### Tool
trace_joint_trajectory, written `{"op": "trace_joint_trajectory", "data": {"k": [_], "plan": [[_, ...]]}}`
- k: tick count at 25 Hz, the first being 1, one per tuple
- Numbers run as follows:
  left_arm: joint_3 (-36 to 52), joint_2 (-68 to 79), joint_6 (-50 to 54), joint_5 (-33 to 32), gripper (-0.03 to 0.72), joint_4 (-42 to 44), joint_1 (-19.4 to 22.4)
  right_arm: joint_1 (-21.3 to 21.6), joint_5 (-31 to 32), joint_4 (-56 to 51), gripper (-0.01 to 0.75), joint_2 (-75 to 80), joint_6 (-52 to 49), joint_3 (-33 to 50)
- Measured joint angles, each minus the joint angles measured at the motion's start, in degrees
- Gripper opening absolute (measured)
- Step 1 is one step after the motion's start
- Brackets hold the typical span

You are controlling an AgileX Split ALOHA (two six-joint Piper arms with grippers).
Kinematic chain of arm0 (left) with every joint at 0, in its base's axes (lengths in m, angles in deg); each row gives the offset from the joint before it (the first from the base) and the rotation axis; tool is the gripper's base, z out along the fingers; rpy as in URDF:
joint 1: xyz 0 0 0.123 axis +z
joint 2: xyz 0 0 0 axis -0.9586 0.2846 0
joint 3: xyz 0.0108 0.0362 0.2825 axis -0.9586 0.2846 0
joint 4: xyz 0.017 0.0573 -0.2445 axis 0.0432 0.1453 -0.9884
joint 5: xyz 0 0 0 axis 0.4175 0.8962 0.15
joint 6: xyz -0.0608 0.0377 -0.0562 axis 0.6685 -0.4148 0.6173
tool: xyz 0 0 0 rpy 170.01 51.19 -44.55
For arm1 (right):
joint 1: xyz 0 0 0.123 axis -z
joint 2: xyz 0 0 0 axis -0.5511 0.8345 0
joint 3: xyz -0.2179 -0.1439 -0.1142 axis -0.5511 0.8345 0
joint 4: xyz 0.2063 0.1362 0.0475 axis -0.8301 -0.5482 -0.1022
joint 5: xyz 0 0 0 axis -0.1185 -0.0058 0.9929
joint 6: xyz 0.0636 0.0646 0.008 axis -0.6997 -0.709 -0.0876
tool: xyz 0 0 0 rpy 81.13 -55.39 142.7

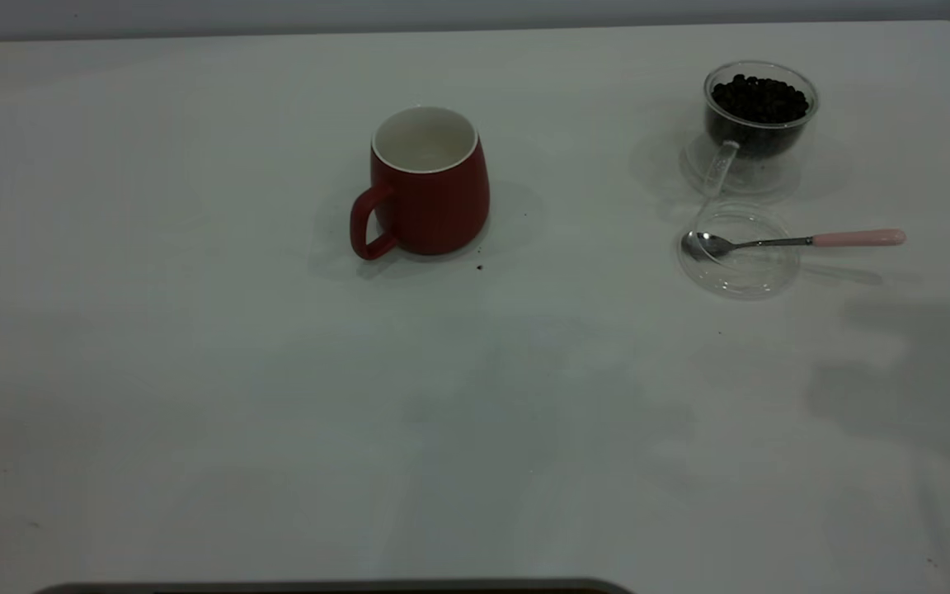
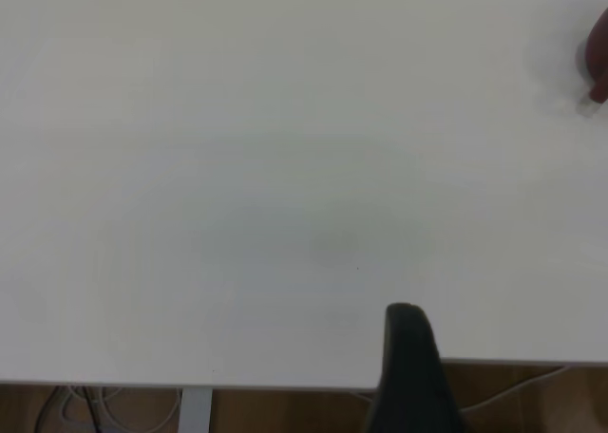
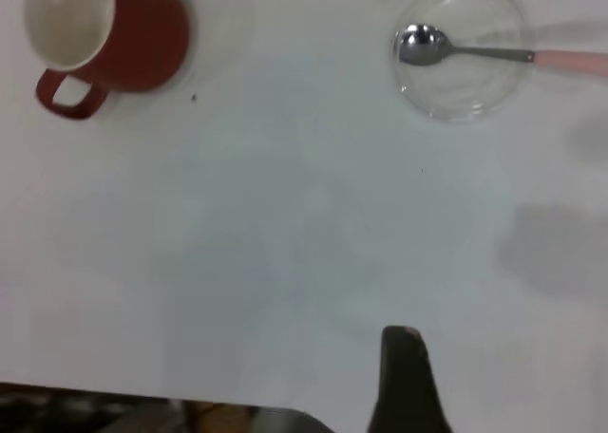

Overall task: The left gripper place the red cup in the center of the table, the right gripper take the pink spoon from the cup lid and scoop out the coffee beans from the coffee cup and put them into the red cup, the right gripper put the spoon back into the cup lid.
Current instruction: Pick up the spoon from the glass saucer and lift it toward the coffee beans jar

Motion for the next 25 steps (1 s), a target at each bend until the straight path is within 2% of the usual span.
{"op": "trace_joint_trajectory", "data": {"k": [6,9,20,25], "plan": [[0.0,0.0,0.0,0.0,0.571,0.0,0.0,11.1,2.1,-15.8,0.612,12.3,19.1,-0.1],[0.0,0.0,0.0,0.0,0.571,0.0,0.0,14.8,2.9,-22.1,0.616,17.4,27.3,-0.2],[0.0,0.0,0.0,0.0,0.571,0.0,0.0,16.1,0.6,-37.6,0.616,37.0,42.4,-0.7],[0.0,0.0,0.0,0.0,0.571,0.0,0.0,16.8,-0.3,-40.8,0.616,43.5,47.7,-1.8]]}}
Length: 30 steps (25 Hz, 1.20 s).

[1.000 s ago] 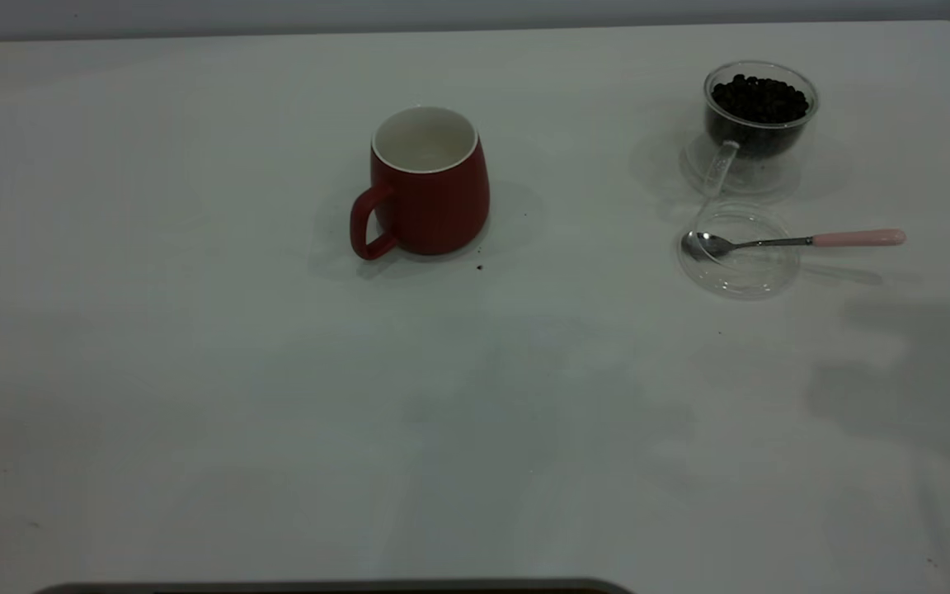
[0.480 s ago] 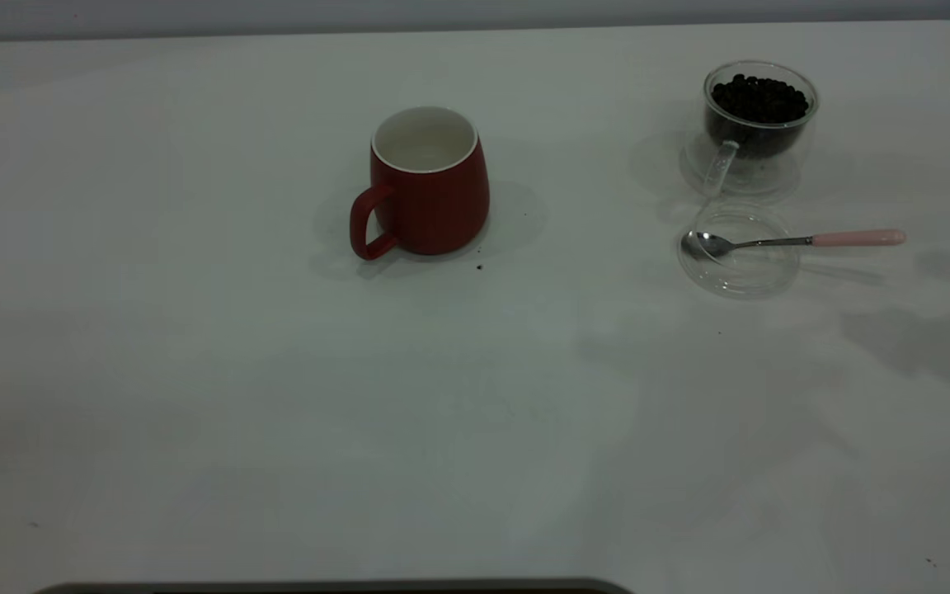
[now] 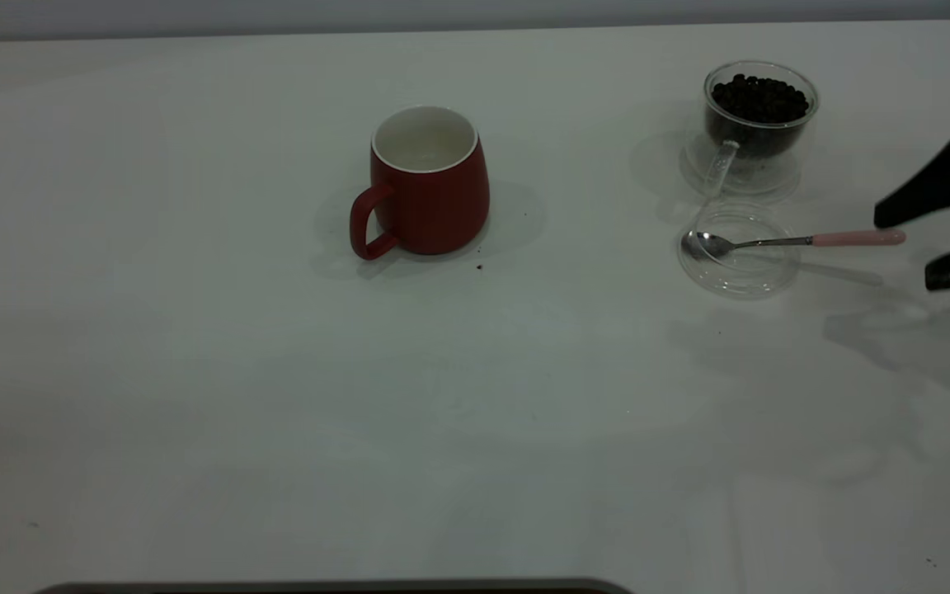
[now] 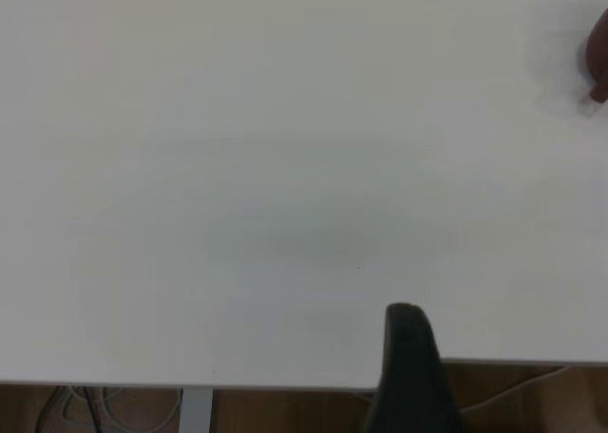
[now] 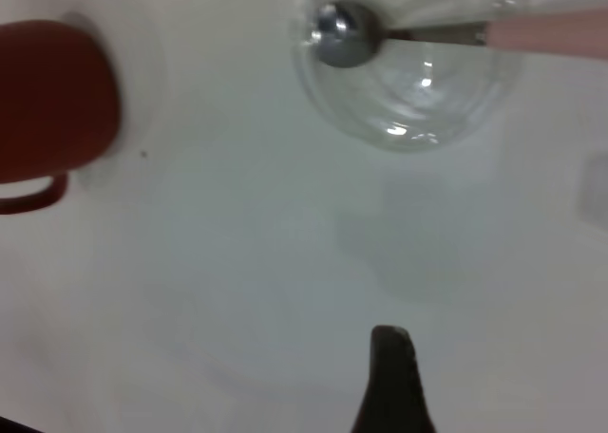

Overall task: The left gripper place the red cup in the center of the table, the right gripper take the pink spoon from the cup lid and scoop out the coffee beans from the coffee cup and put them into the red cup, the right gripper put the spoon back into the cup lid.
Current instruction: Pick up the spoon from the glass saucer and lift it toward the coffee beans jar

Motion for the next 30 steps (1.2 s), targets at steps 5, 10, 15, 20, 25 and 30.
{"op": "trace_joint_trajectory", "data": {"k": [5,10,15,20,25,30], "plan": [[0.0,0.0,0.0,0.0,0.571,0.0,0.0,1.2,-2.6,-0.7,0.616,3.5,4.2,-1.6],[0.0,0.0,0.0,0.0,0.571,0.0,0.0,1.2,-3.7,-2.7,0.615,5.7,7.8,-3.7],[0.0,0.0,0.1,0.0,0.571,0.0,0.0,1.2,-3.3,-3.1,0.614,8.6,9.4,-7.3],[0.0,0.0,0.1,0.0,0.571,0.0,0.0,1.1,-1.2,-3.6,0.614,11.6,11.0,-9.9],[0.0,0.0,0.1,0.0,0.571,0.0,0.0,0.3,-0.6,-6.5,0.610,12.7,14.6,-10.8],[0.0,0.0,0.1,0.0,0.571,0.0,0.0,-0.6,0.6,-10.1,0.600,12.7,17.2,-10.8]]}}
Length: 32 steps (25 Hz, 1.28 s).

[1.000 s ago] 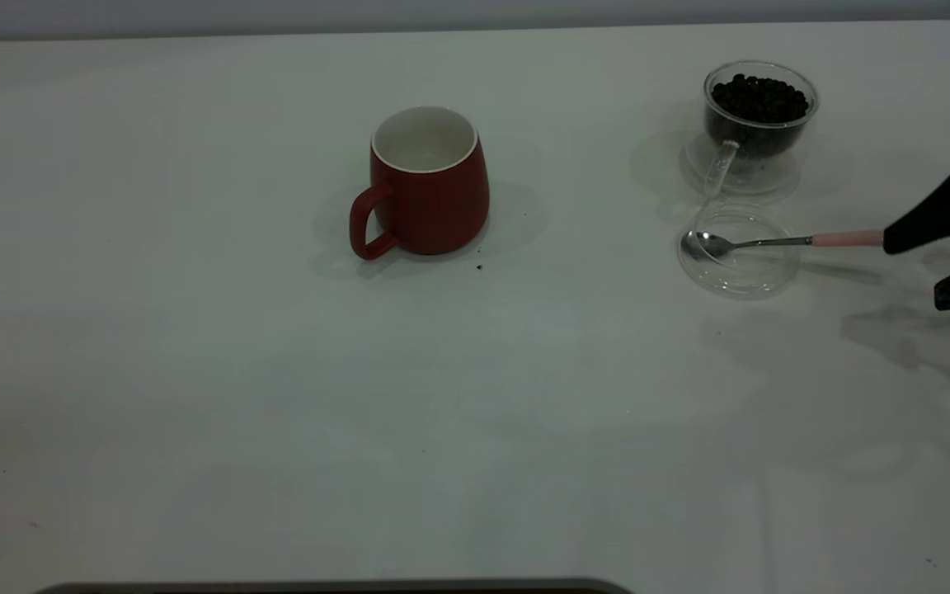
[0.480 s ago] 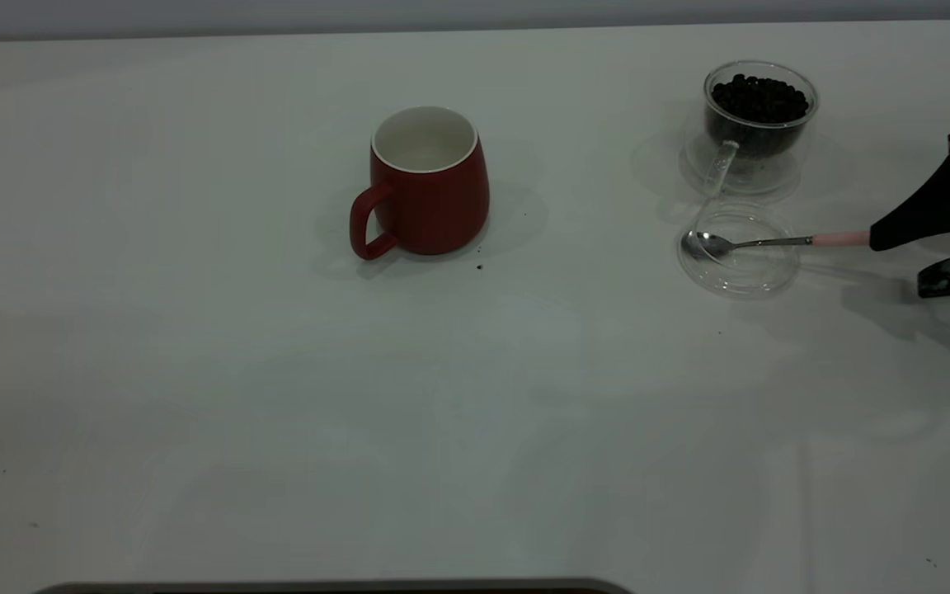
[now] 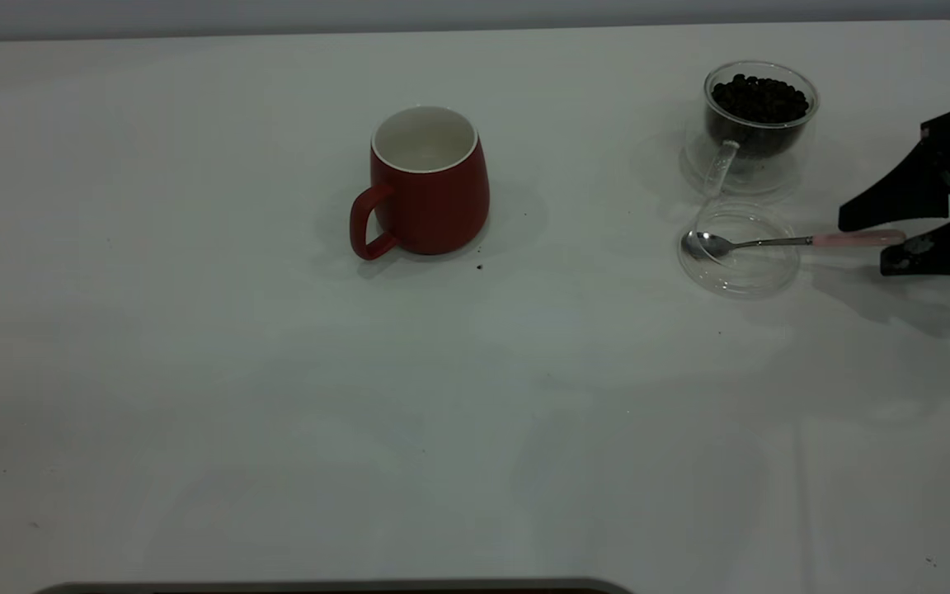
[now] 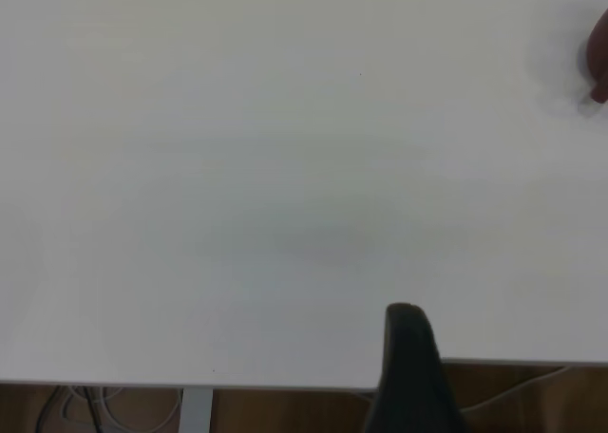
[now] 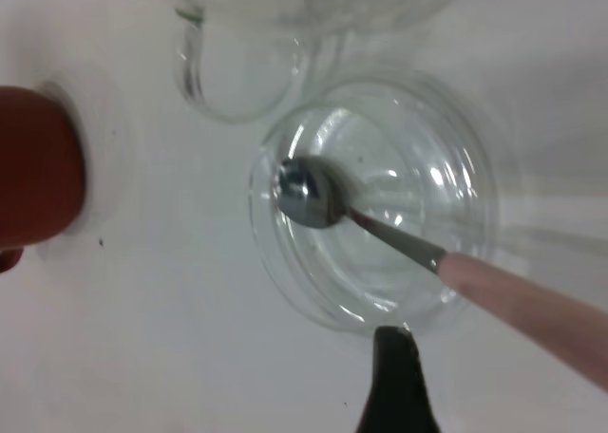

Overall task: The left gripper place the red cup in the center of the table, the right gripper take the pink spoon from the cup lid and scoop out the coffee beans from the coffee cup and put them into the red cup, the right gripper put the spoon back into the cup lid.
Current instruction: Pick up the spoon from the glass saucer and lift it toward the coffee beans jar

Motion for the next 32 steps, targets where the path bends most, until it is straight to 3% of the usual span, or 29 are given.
{"op": "trace_joint_trajectory", "data": {"k": [12,16,23,32], "plan": [[0.0,0.0,0.0,0.0,0.571,0.0,0.0,-0.2,1.7,-3.1,0.577,0.0,1.3,-0.1],[0.0,0.0,-0.1,0.0,0.571,0.0,0.0,-0.2,1.7,-3.1,0.484,0.0,1.7,-0.1],[0.0,0.0,-0.1,0.0,0.571,0.0,0.0,-0.2,1.5,-0.4,0.181,0.0,2.2,-0.1],[0.0,0.0,-0.1,0.0,0.571,0.0,0.0,-0.2,3.1,4.8,0.132,-2.5,1.2,-0.5]]}}
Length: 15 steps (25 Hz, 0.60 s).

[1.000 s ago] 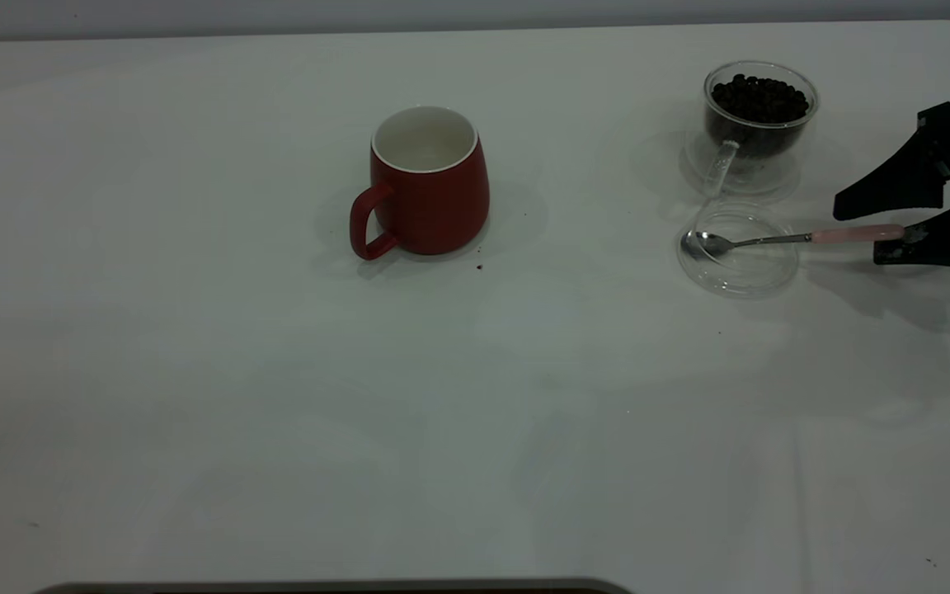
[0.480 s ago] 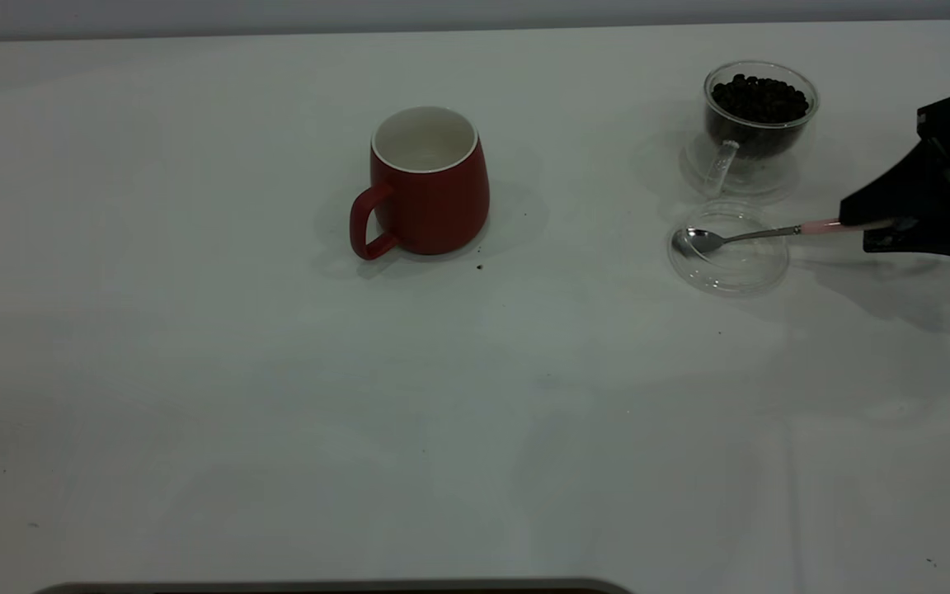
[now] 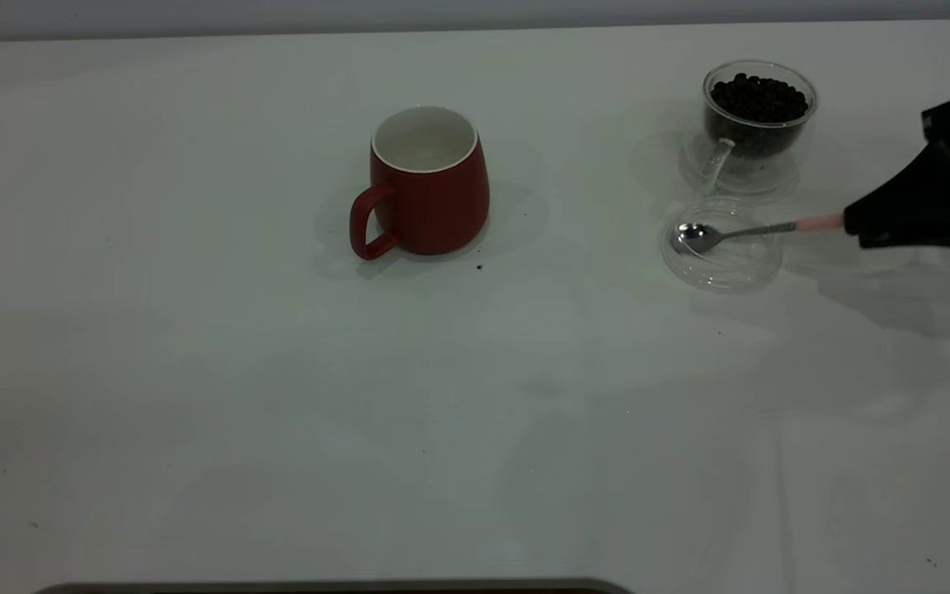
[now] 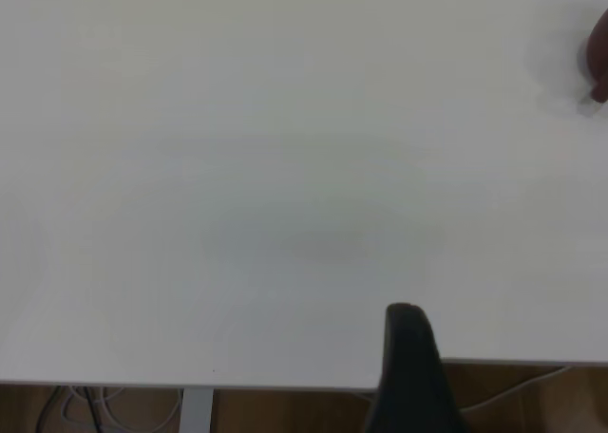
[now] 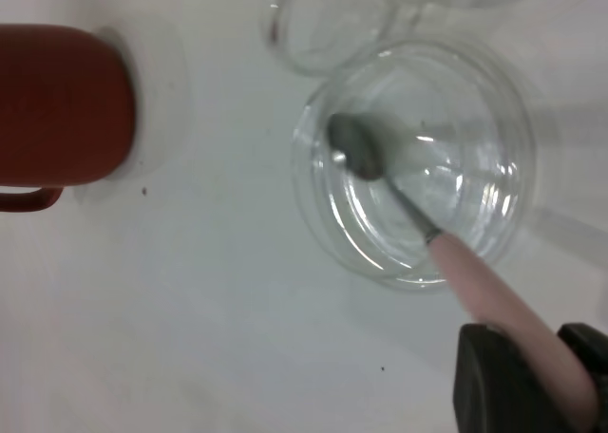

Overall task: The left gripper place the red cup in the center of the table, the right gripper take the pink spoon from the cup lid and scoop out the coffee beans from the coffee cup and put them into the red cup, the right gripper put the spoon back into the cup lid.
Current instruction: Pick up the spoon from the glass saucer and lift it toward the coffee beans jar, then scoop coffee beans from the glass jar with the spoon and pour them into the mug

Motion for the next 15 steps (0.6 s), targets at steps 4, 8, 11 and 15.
{"op": "trace_joint_trajectory", "data": {"k": [4,8,11,15], "plan": [[0.0,0.0,0.0,0.0,0.571,0.0,0.0,0.0,-0.5,4.1,0.113,-5.3,-3.9,0.2],[0.0,0.0,0.0,0.0,0.571,0.0,0.0,0.0,-0.3,10.2,0.113,-10.2,-11.6,0.6],[0.0,0.0,0.0,0.0,0.571,0.0,0.0,0.0,0.2,14.5,0.113,-13.3,-16.6,0.6],[0.0,0.0,0.0,0.0,0.571,0.0,0.0,0.0,3.3,14.7,0.113,-17.7,-18.0,0.7]]}}
